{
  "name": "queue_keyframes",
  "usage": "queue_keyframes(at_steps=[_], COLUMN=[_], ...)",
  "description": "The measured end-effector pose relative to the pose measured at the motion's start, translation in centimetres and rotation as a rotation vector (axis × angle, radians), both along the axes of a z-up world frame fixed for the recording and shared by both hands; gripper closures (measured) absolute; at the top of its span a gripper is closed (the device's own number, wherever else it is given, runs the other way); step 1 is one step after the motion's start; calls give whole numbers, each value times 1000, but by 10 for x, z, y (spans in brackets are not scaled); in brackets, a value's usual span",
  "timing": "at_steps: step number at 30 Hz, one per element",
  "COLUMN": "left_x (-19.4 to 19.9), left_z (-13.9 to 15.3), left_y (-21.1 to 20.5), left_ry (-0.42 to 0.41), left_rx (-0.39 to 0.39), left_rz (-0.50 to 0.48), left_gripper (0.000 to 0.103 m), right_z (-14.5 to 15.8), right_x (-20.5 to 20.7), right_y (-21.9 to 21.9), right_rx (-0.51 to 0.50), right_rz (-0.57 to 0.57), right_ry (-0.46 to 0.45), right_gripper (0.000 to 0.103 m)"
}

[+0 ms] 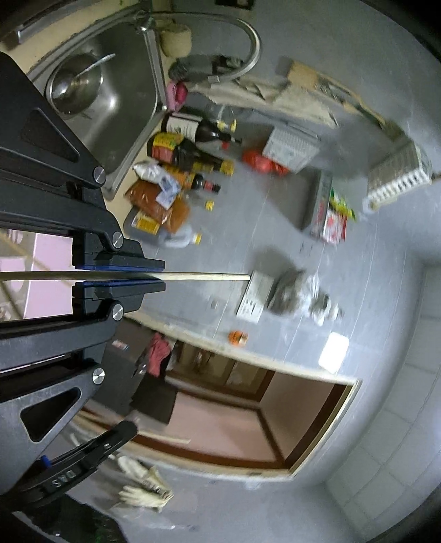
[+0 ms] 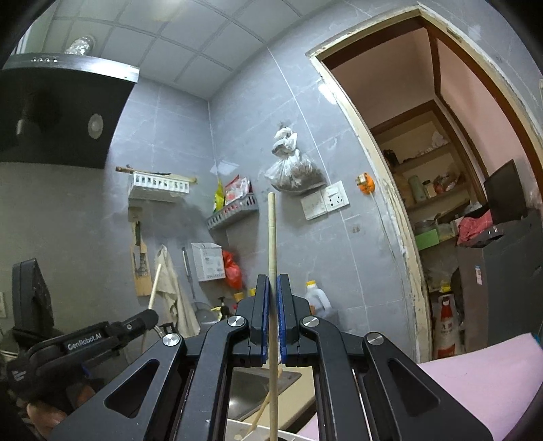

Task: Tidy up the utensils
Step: 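Lift and carry the chopstick with the left tool while the right tool carries its chopstick to the basket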

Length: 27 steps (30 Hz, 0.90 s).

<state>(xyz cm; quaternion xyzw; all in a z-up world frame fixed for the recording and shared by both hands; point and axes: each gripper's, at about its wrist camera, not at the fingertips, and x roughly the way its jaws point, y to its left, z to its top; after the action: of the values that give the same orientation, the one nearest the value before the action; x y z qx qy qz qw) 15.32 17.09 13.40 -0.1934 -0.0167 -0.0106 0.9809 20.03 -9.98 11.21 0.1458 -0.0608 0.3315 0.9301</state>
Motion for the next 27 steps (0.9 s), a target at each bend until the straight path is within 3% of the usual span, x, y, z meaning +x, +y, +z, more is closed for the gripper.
queue_keyframes(at_steps=[7, 18, 27], left_x=[19, 40, 49], left_z=[-14, -38, -60], left_y=[13, -3, -8], left_ry=[-17, -31, 6], left_rx=[-28, 20, 24], left_rz=[33, 61, 67], left_gripper=[101, 101, 101], right_z=[-18, -38, -52], right_x=[16, 24, 29], right_y=[14, 32, 42], right_rx=[-7, -49, -94], right_rz=[-14, -44, -53], right_ry=[28, 1, 7], right_gripper=[100, 100, 100])
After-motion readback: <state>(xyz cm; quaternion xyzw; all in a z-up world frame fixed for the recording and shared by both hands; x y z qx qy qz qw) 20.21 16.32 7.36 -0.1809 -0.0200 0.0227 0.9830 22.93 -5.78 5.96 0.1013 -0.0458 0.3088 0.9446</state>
